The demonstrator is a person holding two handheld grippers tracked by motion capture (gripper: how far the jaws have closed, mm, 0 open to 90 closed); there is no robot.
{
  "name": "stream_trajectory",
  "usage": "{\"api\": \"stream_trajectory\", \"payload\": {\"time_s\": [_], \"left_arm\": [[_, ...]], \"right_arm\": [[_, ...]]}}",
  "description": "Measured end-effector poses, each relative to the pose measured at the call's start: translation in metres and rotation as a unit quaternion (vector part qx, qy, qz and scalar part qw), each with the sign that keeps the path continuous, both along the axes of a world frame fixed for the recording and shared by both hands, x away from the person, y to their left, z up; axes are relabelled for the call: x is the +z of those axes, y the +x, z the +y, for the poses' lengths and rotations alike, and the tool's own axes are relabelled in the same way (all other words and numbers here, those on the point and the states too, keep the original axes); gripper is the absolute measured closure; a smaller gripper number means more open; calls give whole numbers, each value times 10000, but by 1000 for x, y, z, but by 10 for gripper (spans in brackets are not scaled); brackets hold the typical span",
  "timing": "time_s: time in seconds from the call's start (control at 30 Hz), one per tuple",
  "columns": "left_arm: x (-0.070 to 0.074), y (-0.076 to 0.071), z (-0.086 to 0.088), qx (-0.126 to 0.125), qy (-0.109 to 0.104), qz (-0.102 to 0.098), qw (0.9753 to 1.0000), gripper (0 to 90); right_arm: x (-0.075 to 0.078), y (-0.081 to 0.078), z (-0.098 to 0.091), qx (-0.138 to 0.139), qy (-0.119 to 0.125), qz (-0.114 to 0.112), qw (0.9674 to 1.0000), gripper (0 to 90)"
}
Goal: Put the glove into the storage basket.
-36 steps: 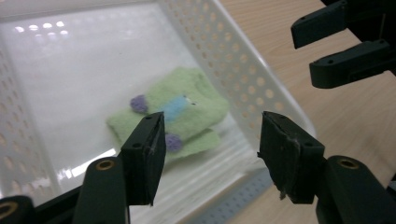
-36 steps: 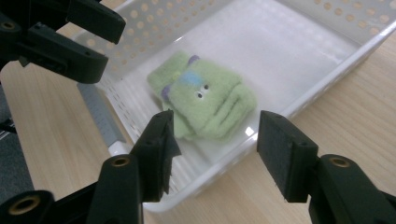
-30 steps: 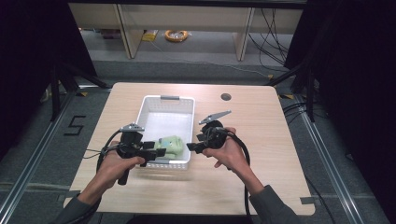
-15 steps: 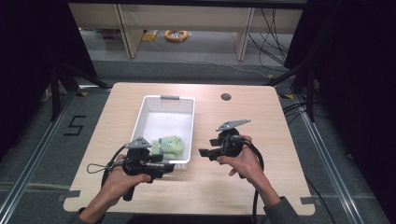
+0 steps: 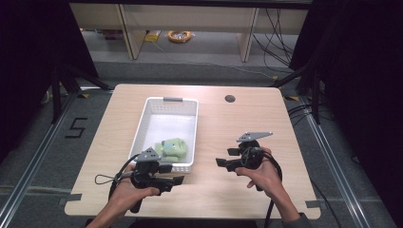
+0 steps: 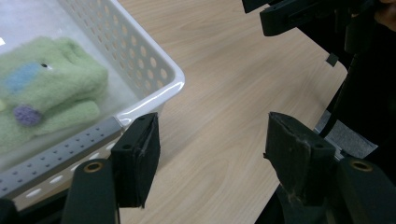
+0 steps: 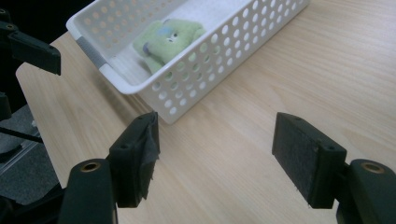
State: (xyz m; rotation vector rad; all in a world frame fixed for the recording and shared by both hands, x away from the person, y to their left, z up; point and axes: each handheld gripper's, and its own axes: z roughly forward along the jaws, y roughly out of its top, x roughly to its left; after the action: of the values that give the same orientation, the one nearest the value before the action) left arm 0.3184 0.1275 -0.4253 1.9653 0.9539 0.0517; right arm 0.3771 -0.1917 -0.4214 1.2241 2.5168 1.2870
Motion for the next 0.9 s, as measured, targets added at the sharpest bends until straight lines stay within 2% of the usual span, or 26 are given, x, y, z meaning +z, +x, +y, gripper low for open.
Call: {"api": "stream_trajectory", "payload": {"time_s": [0.03,0.07,0.13,0.23,0.27,0.3,0.33,0.37,0.43,0.47,0.5,0.53,0.57,0.6,0.63,0.67,0.73,0.77,0.87,0.9], "left_arm": [[-1,-1,-1,20,4,-10,10000,350],[-2,-1,-1,23,17,-19,10000,350],[-4,-2,-2,-10,11,2,10000,346],[-7,-2,-3,-42,7,33,10000,329],[-8,-2,-4,-47,-14,48,10000,321],[-9,-3,-5,-79,62,21,9999,309],[-10,-3,-6,-78,89,-44,9999,301],[-12,-4,-7,-58,105,-66,9999,300],[-15,-4,-9,-107,63,-35,9999,284],[-17,-4,-10,-95,94,-29,9999,281],[-18,-4,-11,-165,90,16,9998,279],[-20,-5,-12,-105,64,-12,9999,274],[-21,-5,-13,-157,101,6,9998,271],[-22,-5,-14,-129,103,-20,9999,267],[-24,-6,-14,-154,149,-35,9998,259],[-25,-7,-15,-141,131,-24,9998,255],[-28,-9,-14,-179,81,-12,9998,250],[-30,-11,-14,-155,67,-24,9999,246],[-36,-16,-13,-142,104,-81,9998,230],[-38,-17,-12,-157,114,-78,9998,226]], "right_arm": [[-1,0,-4,15,-51,-77,10000,327],[-2,-2,-5,-5,23,-10,10000,326],[-4,-4,-10,-7,29,-83,10000,322],[-3,-10,-15,-100,109,-14,9999,316],[-3,-9,-19,-64,26,-224,9997,313],[-3,-13,-19,-127,138,-66,9998,311],[-3,-14,-20,-154,140,-60,9998,304],[-3,-13,-23,-88,82,-234,9997,295],[-4,-17,-23,-197,234,-165,9994,288],[-5,-18,-25,-149,239,-130,9995,283],[-6,-18,-27,-132,163,-254,9995,278],[-7,-19,-28,-136,194,-274,9993,272],[-8,-21,-28,-149,256,-160,9994,266],[-10,-19,-30,-57,204,-289,9994,261],[-10,-21,-30,-149,267,-189,9994,258],[-12,-21,-33,-126,209,-341,9991,251],[-15,-22,-34,-142,248,-245,9993,231],[-16,-26,-34,-265,297,-182,9990,231],[-22,-28,-38,-184,234,-314,9991,223],[-24,-30,-38,-205,204,-270,9992,219]]}}
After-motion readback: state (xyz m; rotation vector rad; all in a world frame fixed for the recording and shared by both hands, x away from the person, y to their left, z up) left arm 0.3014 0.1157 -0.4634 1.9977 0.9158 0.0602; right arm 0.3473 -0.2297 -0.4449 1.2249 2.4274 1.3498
